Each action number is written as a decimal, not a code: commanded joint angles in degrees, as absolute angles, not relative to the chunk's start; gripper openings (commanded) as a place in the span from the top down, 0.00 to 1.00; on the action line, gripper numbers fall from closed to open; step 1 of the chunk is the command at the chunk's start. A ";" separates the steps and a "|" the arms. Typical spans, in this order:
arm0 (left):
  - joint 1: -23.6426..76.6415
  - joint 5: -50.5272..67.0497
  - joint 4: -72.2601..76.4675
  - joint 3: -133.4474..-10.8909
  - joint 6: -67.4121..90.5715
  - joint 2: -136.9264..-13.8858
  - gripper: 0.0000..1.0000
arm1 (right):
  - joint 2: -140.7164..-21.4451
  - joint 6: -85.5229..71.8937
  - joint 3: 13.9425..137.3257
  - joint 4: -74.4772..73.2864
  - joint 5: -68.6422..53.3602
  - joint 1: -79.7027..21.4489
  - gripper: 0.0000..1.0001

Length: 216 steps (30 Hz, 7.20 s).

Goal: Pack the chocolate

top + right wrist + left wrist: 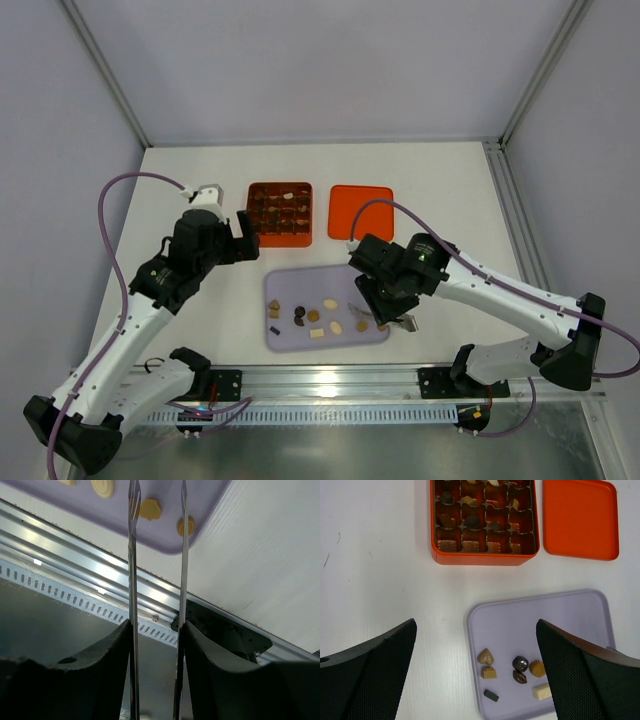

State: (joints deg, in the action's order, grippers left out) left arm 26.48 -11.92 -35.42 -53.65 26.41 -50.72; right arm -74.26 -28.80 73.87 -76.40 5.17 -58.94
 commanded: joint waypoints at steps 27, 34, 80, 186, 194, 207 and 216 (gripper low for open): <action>26.10 -11.51 -33.49 -53.53 26.28 -50.19 0.00 | -74.53 -32.43 68.55 -73.74 1.85 -63.11 0.60; 26.10 -11.60 -33.49 -53.52 26.37 -50.01 0.00 | -74.97 -32.25 69.87 -74.70 2.81 -63.11 0.66; 26.10 -11.60 -33.40 -53.44 26.37 -50.36 0.00 | -113.99 -18.46 115.84 -55.37 5.63 -44.47 0.69; 26.10 -7.47 -32.70 -53.26 26.89 -50.71 0.00 | -108.02 -17.58 74.45 -38.41 9.93 -2.81 0.35; 26.10 -6.68 -32.52 -53.17 27.07 -51.68 0.00 | -104.24 -17.75 72.34 -38.23 8.88 -1.67 0.21; 26.10 -6.50 -32.43 -53.09 27.07 -52.56 0.00 | -94.49 -18.89 74.43 -41.48 8.36 -1.41 0.13; 26.10 -7.03 -32.34 -53.44 26.89 -53.79 0.00 | -103.78 -18.02 93.74 -44.64 6.15 -10.79 0.32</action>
State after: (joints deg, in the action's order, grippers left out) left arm 26.48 -7.25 -34.54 -53.19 26.79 -53.45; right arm -99.88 -18.33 85.14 -43.75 6.81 -6.59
